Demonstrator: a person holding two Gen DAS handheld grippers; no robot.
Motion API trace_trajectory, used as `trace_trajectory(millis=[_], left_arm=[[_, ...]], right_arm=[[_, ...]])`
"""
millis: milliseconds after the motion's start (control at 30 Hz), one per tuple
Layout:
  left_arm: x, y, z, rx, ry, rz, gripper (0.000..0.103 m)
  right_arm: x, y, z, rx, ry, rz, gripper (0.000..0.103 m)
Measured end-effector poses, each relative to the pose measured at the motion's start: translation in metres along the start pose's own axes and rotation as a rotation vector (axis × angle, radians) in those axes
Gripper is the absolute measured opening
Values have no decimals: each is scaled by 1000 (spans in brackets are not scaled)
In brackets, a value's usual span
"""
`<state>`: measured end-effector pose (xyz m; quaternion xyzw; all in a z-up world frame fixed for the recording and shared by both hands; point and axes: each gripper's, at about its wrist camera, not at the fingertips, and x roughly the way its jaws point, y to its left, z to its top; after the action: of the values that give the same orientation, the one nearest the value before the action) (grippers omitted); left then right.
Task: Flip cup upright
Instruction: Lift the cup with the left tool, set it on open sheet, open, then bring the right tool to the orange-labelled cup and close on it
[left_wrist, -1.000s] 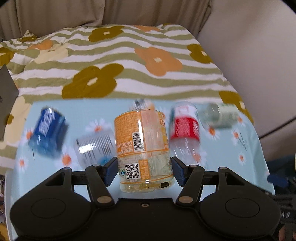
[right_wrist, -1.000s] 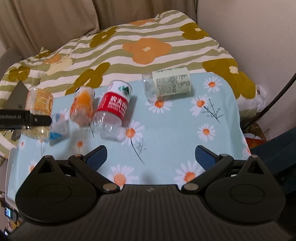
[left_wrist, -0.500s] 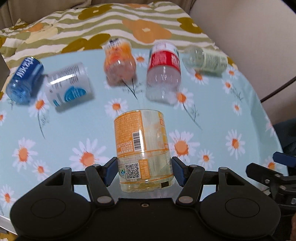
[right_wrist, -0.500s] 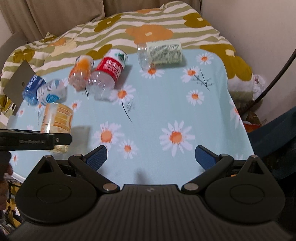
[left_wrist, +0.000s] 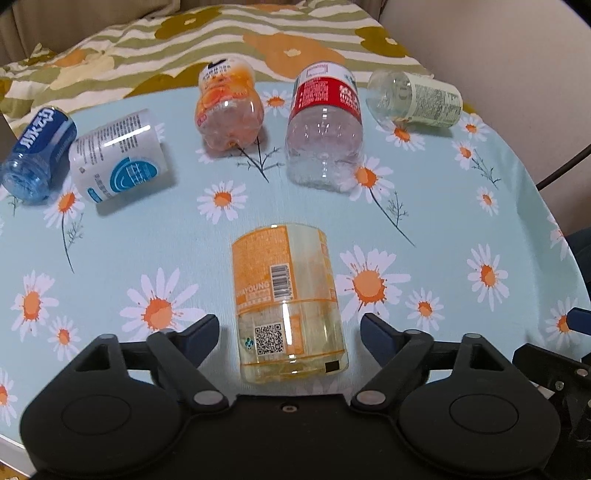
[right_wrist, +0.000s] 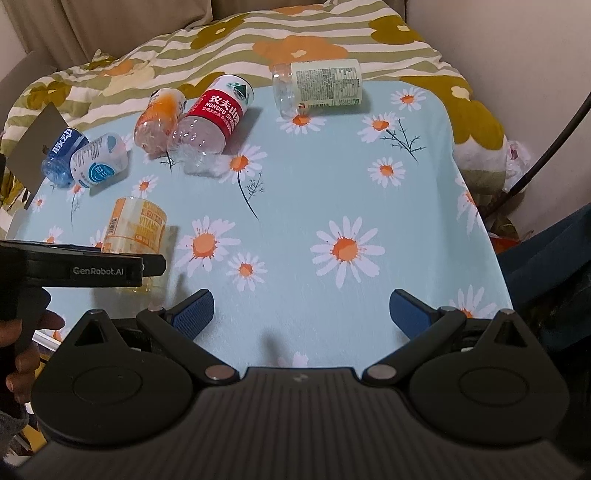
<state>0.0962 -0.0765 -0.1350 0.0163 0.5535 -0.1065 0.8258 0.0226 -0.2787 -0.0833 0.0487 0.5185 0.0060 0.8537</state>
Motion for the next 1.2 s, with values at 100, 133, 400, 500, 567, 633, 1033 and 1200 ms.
trace_trajectory(millis=[100, 133, 400, 500, 567, 633, 1033, 1200], left_arm=[[-3, -2, 0, 6, -4, 6, 87], [-5, -3, 1, 6, -5, 7, 87], [-61, -8, -4, -3, -108, 60, 102], [-81, 0, -9, -3, -136, 98, 103], [-90, 11, -13, -21, -140, 92, 103], [-95, 24, -18, -40, -139, 80, 103], [-105, 111, -58, -156, -115, 117, 103], [-101, 143, -71, -223, -85, 111, 103]], right_arm=[[-2, -1, 0, 1, -5, 3, 103], [-5, -1, 0, 1, -8, 6, 103], [-35, 2, 28, -31, -53, 52, 103], [-39, 11, 45, -45, -47, 77, 103], [-36, 21, 56, -51, -20, 97, 103], [-29, 32, 65, -57, 15, 132, 103], [73, 100, 97, 61, 310, 255, 103], [100, 115, 99, 88, 354, 242, 103]])
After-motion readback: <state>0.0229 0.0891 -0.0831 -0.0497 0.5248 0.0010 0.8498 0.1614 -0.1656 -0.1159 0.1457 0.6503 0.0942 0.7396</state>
